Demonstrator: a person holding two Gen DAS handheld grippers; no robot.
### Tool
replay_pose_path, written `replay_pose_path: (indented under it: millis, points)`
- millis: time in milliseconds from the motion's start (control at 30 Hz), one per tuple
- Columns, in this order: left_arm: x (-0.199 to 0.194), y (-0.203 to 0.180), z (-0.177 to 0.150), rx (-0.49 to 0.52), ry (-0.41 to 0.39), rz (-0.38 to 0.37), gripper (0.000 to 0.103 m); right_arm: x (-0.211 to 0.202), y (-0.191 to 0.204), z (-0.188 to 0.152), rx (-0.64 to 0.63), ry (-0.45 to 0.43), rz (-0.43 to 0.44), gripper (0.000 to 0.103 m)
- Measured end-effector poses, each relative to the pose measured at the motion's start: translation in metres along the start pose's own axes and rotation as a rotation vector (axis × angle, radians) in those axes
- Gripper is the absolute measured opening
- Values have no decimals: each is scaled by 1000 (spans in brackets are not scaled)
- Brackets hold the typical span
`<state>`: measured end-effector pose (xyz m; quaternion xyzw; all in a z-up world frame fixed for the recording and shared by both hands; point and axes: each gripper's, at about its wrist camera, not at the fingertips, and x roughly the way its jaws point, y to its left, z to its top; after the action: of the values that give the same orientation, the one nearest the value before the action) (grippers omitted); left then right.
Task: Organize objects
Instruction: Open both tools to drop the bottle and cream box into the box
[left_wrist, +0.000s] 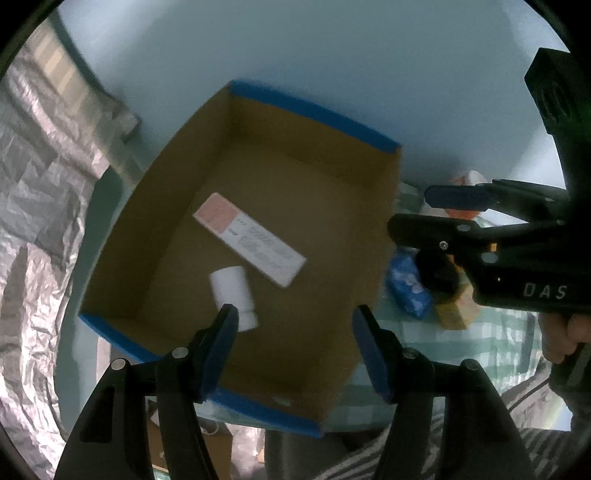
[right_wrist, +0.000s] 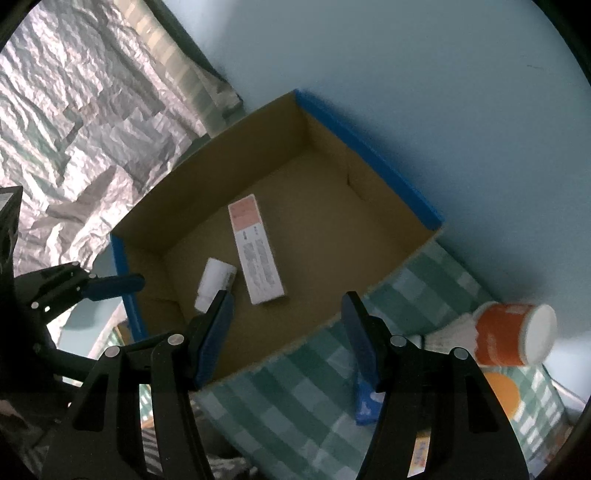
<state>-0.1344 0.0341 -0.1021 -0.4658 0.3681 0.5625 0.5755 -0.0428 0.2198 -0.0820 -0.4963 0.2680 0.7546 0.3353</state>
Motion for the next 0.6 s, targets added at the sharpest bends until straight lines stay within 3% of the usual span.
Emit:
replay_pose_path:
  millis: [600]
  points:
    - [17, -101, -9, 204, 57, -74, 71, -57, -78, -90, 251, -5, -106, 71]
